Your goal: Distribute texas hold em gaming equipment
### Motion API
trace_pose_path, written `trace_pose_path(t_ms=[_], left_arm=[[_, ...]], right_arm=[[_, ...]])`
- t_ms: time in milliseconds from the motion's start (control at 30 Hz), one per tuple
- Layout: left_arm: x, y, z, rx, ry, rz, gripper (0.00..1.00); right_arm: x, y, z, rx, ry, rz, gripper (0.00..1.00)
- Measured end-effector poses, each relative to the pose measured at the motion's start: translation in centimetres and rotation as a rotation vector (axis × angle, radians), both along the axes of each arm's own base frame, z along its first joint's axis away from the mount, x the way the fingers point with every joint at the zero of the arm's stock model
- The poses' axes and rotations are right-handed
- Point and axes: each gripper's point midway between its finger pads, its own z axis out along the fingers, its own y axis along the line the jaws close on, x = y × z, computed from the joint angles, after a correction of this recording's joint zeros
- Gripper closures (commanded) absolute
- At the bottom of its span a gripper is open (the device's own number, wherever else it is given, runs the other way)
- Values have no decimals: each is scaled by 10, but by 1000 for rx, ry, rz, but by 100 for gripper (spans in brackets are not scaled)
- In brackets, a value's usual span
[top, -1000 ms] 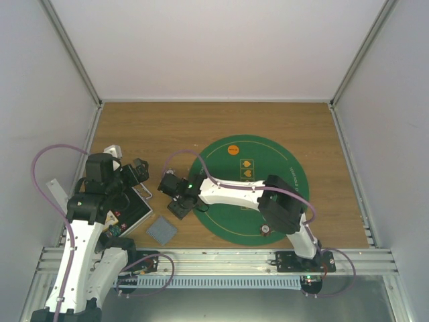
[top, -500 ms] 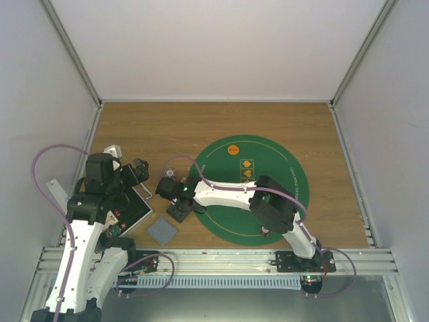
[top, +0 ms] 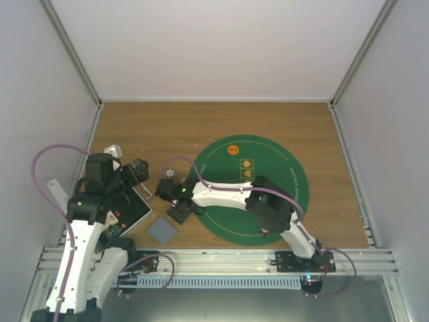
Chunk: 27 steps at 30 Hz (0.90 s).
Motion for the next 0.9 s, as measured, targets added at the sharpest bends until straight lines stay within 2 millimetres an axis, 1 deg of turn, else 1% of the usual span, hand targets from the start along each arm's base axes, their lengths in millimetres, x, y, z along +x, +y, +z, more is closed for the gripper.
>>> trace_pose_path(t_ms=[233, 433, 633, 900], left_arm=[[0, 0, 0, 0, 0, -1, 1], [0, 0, 0, 0, -1, -1, 1], [-1, 0, 1, 0, -4, -1, 1], [-1, 0, 1, 1, -4, -1, 1]], right_arm=[[-1, 1, -1, -1, 2, 2, 38], [-2, 2, -1, -2, 7, -1, 44], [-2, 2, -1, -7, 9, -7, 46], [-4, 3, -1, -14, 13, -6, 53]])
